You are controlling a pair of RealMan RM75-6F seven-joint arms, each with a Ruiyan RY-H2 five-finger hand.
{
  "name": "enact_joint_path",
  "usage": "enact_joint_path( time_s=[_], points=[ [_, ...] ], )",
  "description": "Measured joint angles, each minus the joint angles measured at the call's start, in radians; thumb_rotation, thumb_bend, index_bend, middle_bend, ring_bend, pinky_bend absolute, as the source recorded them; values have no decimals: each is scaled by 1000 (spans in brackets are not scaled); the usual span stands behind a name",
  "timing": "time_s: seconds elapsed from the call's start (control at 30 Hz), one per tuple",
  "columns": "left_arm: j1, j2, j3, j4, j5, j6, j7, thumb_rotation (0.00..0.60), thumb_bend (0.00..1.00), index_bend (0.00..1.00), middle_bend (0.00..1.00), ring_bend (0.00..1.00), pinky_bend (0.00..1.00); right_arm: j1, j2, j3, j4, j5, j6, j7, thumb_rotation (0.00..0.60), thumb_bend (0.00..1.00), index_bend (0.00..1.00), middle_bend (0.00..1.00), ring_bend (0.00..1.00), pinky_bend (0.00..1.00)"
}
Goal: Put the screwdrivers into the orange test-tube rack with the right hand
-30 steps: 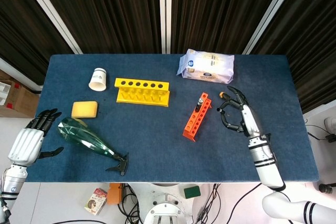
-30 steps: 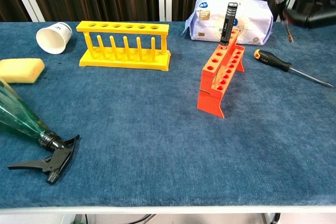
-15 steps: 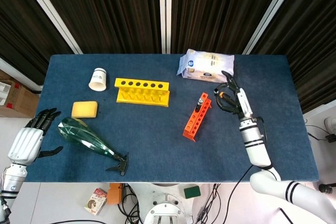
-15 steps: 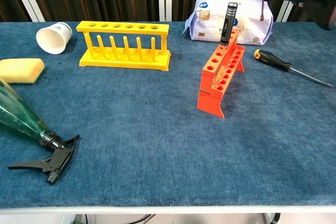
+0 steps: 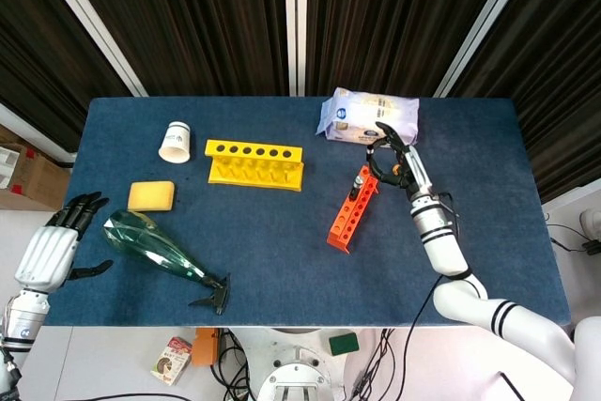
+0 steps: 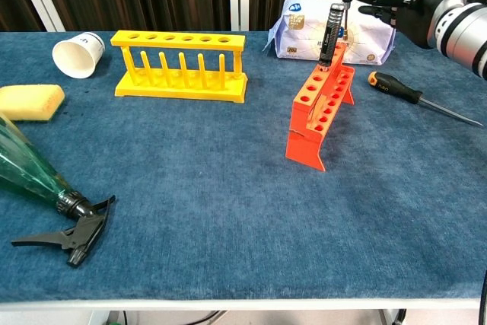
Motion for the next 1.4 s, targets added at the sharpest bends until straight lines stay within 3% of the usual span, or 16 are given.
enact_joint_path(
  time_s=[0.53,1.4],
  points=[
    [-2,4,-5,6,-7,-2,-14,600,58,125,86,63,239,28,-46,-12,75,-20,-12,22,600,409,685,72,0,0],
    [-3,4,-5,7,-10,-6,-14,600,58,125,86,63,239,30,-56,-14,105,-16,-8,38,600,408,687,72,0,0]
  ],
)
